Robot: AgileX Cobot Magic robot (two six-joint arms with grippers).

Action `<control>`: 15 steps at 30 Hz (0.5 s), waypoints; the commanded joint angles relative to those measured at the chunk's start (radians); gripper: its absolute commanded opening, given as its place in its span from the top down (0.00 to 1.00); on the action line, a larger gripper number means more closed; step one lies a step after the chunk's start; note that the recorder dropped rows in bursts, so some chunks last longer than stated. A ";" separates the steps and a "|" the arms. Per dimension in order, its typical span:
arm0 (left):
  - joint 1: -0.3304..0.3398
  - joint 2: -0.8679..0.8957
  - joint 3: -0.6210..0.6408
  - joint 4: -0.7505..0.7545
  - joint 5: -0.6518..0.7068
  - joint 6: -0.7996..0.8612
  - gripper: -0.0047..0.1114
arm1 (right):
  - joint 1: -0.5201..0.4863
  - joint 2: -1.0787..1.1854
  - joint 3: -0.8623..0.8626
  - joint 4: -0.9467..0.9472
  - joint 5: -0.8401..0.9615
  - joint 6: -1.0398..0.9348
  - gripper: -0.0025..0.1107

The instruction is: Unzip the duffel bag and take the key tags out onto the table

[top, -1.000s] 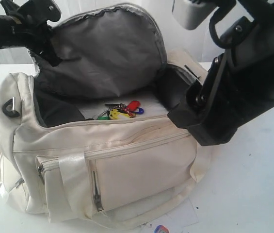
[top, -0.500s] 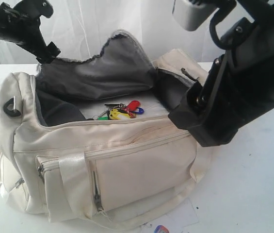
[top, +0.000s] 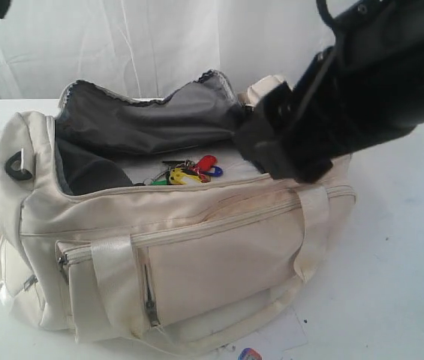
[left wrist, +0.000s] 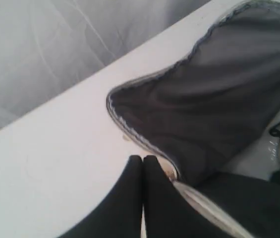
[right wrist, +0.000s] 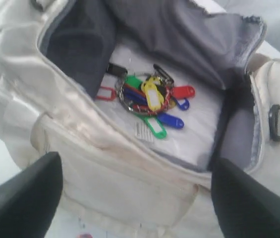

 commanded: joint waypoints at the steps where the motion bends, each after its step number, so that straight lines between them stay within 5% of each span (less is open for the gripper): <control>1: 0.050 -0.204 0.119 -0.007 0.095 -0.070 0.96 | 0.000 0.039 0.001 -0.009 -0.141 0.069 0.40; 8: 0.069 -0.593 0.374 0.003 0.103 -0.075 0.96 | 0.000 0.240 -0.108 -0.105 -0.163 0.110 0.46; 15: 0.069 -0.832 0.697 0.005 0.028 -0.077 0.96 | -0.002 0.522 -0.420 -0.100 0.084 0.098 0.55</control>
